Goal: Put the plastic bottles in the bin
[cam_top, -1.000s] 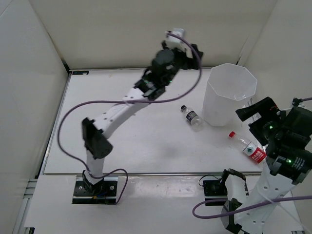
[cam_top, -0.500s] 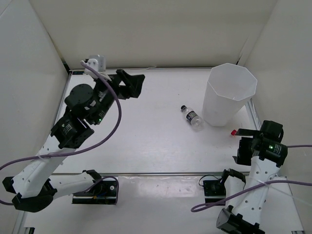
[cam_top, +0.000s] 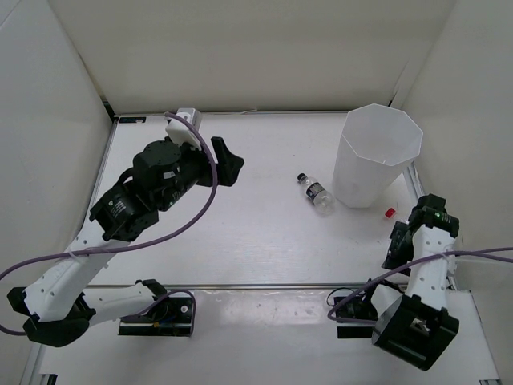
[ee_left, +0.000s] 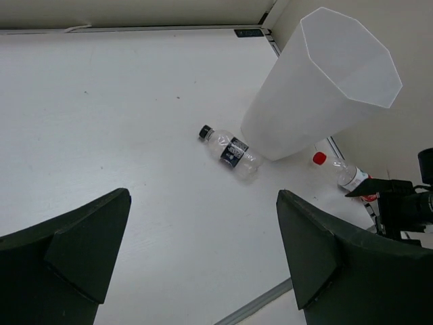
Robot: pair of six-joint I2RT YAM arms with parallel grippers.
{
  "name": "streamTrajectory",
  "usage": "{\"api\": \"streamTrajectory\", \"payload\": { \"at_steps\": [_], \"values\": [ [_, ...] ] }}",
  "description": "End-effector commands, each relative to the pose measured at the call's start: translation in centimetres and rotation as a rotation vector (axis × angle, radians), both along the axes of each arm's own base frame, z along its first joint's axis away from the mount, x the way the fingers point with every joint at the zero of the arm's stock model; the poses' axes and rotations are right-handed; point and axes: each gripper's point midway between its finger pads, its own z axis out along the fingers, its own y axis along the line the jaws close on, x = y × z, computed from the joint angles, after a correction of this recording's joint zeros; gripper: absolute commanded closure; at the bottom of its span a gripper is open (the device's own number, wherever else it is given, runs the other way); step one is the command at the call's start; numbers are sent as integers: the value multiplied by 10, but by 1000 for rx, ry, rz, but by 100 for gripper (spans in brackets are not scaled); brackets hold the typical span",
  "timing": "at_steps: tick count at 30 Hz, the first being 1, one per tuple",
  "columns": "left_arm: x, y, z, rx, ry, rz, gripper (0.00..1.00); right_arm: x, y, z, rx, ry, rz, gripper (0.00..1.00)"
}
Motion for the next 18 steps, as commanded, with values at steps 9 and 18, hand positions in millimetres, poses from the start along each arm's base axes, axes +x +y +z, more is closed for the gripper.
{"api": "streamTrajectory", "payload": {
  "at_steps": [9, 18],
  "values": [
    [-16, 13, -33, 44, 107, 8, 0, 32, -61, -6, -190, -28, -130, 0],
    [-20, 12, -47, 52, 155, 7, 0, 73, -94, -4, -245, -45, -53, 0]
  ]
}}
